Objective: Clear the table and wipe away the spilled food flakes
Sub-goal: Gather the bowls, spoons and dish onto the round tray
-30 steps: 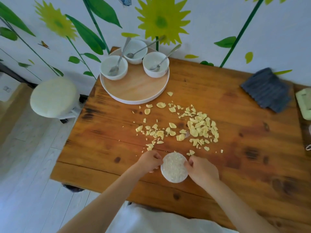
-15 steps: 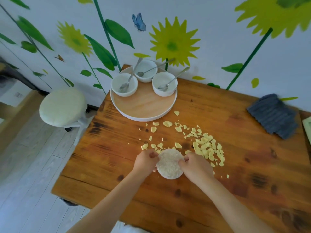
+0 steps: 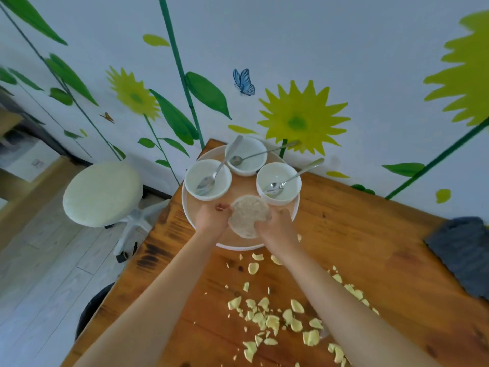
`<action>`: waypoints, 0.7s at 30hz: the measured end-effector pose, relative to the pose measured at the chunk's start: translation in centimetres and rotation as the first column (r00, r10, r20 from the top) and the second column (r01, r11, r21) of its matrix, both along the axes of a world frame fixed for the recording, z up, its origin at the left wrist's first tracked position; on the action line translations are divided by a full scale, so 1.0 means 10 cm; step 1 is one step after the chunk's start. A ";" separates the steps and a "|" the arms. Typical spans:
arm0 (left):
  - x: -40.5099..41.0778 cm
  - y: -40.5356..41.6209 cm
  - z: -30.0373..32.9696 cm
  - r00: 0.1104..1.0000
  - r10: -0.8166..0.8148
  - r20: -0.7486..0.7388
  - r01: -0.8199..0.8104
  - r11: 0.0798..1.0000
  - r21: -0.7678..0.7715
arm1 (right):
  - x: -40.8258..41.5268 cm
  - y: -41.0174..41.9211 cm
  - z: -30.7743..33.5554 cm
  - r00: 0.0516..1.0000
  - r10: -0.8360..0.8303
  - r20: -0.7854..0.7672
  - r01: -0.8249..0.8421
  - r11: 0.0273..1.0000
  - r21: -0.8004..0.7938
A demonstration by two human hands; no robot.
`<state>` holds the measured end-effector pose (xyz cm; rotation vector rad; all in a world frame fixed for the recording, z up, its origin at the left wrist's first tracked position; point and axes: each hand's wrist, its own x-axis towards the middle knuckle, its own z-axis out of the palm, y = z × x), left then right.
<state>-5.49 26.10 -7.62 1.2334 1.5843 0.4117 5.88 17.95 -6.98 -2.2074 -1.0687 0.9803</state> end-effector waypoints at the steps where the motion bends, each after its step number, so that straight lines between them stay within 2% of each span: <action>1: 0.02 0.05 -0.02 1.000 -0.007 -0.020 0.007 1.000 0.003 | 0.02 0.06 -0.06 1.000 -0.009 -0.024 0.009 1.000 0.017; 4: 0.06 0.14 -0.12 0.998 -0.006 -0.064 0.006 1.000 0.000 | 0.07 0.18 -0.22 0.997 -0.045 -0.070 0.046 0.999 0.013; 10: 0.08 0.11 -0.27 1.000 0.019 -0.018 -0.021 0.994 -0.108 | 0.13 0.17 -0.28 0.997 -0.043 -0.063 0.040 0.998 -0.046; 12: 0.07 0.08 -0.29 1.000 0.010 -0.012 -0.012 0.990 -0.140 | 0.15 0.09 -0.26 0.997 -0.039 -0.069 0.040 0.999 0.018; 14: 0.04 0.04 -0.27 0.999 0.031 0.035 -0.025 0.987 -0.160 | 0.20 -0.04 -0.22 0.988 -0.135 -0.068 0.145 0.972 0.183; 16: 0.00 -0.06 -0.22 0.993 0.078 0.091 -0.064 0.987 -0.145 | 0.25 -0.23 -0.22 0.950 -0.313 0.003 0.297 0.906 0.301; 18: -0.04 -0.20 -0.16 0.985 0.118 0.127 -0.105 0.989 -0.104 | 0.27 -0.45 -0.30 0.903 -0.412 0.119 0.361 0.881 0.308; 20: -0.06 -0.40 -0.09 0.977 0.119 0.175 -0.104 0.990 -0.095 | 0.26 -0.69 -0.40 0.905 -0.344 0.250 0.277 0.923 0.268; 21: -0.07 -0.49 -0.05 0.973 0.114 0.200 -0.095 0.990 -0.103 | 0.25 -0.79 -0.45 0.920 -0.243 0.308 0.178 0.959 0.222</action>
